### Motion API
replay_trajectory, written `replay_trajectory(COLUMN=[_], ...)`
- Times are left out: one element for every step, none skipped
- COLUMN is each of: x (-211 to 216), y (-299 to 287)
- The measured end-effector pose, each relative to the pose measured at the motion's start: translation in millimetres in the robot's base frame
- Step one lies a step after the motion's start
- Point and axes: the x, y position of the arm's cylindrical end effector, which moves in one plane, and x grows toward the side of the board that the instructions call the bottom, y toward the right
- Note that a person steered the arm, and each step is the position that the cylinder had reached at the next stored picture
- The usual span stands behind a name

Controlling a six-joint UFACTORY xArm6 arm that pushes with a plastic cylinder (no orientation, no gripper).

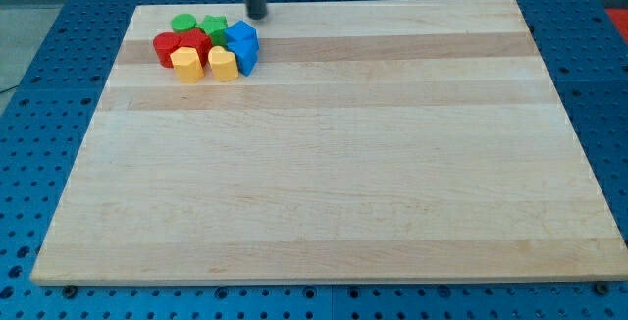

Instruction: Place the red circle at the center of the board

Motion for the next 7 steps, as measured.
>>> replay_trajectory(x=[-6.6, -5.3, 11.2, 50.3, 79.3, 85.9, 85.9], y=[-94.2, -162.4, -163.0, -163.0, -163.0, -155.3, -133.9])
